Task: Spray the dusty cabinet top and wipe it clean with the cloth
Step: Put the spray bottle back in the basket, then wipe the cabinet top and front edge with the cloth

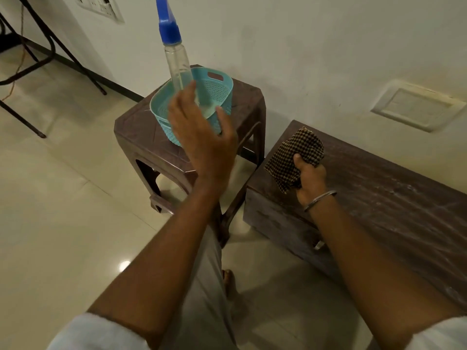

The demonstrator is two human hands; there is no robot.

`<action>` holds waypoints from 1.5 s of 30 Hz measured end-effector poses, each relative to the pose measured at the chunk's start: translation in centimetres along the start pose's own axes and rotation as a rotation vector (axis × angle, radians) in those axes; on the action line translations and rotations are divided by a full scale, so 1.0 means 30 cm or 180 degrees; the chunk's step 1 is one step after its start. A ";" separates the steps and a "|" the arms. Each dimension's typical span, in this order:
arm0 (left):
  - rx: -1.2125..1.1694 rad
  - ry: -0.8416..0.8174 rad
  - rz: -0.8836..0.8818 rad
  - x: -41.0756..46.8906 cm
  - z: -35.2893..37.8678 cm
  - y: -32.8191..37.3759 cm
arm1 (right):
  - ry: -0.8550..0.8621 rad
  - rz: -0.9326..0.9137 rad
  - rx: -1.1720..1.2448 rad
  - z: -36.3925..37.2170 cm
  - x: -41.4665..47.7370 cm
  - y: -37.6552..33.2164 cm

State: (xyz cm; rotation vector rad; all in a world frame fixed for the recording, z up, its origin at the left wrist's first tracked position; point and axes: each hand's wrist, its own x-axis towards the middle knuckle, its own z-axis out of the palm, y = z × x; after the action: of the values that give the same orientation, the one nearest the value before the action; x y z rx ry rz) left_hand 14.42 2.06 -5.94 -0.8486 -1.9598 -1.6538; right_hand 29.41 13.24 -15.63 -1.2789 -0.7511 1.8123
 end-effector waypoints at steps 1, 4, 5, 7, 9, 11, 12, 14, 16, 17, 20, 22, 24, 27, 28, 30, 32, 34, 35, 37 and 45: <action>-0.0092 -0.0275 0.0176 -0.038 0.002 0.012 | 0.0051 -0.0100 -0.0132 0.000 0.001 0.002; -0.0099 -0.1579 -0.0169 -0.162 0.046 -0.001 | 0.0125 -0.0233 -0.0270 -0.014 -0.006 0.002; -0.0162 -0.2085 -0.0544 -0.202 0.065 -0.012 | 0.0099 -0.0190 -0.0229 -0.024 -0.014 -0.001; -0.0432 -0.2985 -0.1191 -0.269 0.105 -0.044 | -0.0078 0.0020 0.0044 -0.041 -0.036 -0.008; -0.0688 -0.3509 -0.1450 -0.315 0.135 -0.057 | -0.0342 0.0218 0.0326 -0.056 -0.059 -0.017; -0.0829 -0.3664 -0.1721 -0.336 0.159 -0.051 | -0.0507 0.0275 0.0440 -0.071 -0.067 -0.023; -0.0871 -0.3666 -0.1902 -0.341 0.169 -0.049 | -0.0551 0.0287 0.0436 -0.075 -0.068 -0.025; -0.0972 -0.3631 -0.2205 -0.343 0.182 -0.045 | -0.0588 0.0341 0.0368 -0.077 -0.064 -0.025; -0.1077 -0.3590 -0.2389 -0.344 0.190 -0.048 | -0.0582 0.0429 0.0409 -0.074 -0.056 -0.021; -0.1145 -0.3578 -0.2499 -0.344 0.192 -0.049 | -0.0575 0.0491 0.0440 -0.071 -0.049 -0.016; -0.1317 -0.3616 -0.2799 -0.337 0.199 -0.052 | -0.0604 0.0716 0.0424 -0.064 -0.036 -0.007; -0.1371 -0.3669 -0.2901 -0.324 0.201 -0.047 | -0.0684 0.0841 0.0371 -0.068 -0.029 -0.001; -0.1175 -0.3644 -0.2812 -0.300 0.202 -0.051 | -0.0726 0.0870 0.0356 -0.075 -0.023 0.013; 0.0033 -0.3502 -0.2151 -0.255 0.209 -0.119 | -0.0398 0.0751 0.0301 -0.077 -0.013 0.039; 0.0520 -0.3477 -0.1945 -0.242 0.205 -0.151 | -0.0242 0.0645 0.0184 -0.082 -0.001 0.049; 0.1171 -0.3645 -0.1842 -0.239 0.188 -0.203 | 0.0014 0.0319 -0.0306 -0.096 0.025 0.062; 0.1503 -0.4002 -0.1935 -0.260 0.175 -0.240 | 0.0196 -0.0321 -0.1270 -0.107 0.050 0.084; 0.1574 -0.4258 -0.2071 -0.286 0.187 -0.269 | 0.0085 -0.1260 -0.2414 -0.109 0.072 0.119; 0.1572 -0.4286 -0.2085 -0.296 0.199 -0.276 | -0.0066 -0.1711 -0.2886 -0.105 0.081 0.140; 0.1508 -0.4211 -0.2111 -0.296 0.231 -0.293 | -0.0355 -0.2433 -0.3593 -0.071 0.090 0.175; 0.1353 -0.4283 -0.2349 -0.222 0.294 -0.389 | -0.0879 -0.3234 -0.5301 -0.036 0.106 0.270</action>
State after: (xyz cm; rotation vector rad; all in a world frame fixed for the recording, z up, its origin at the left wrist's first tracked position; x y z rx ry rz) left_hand 11.58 8.41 -20.45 -1.3126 -3.6993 -0.7463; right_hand 27.72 11.76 -24.11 -0.9924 -2.6893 0.2245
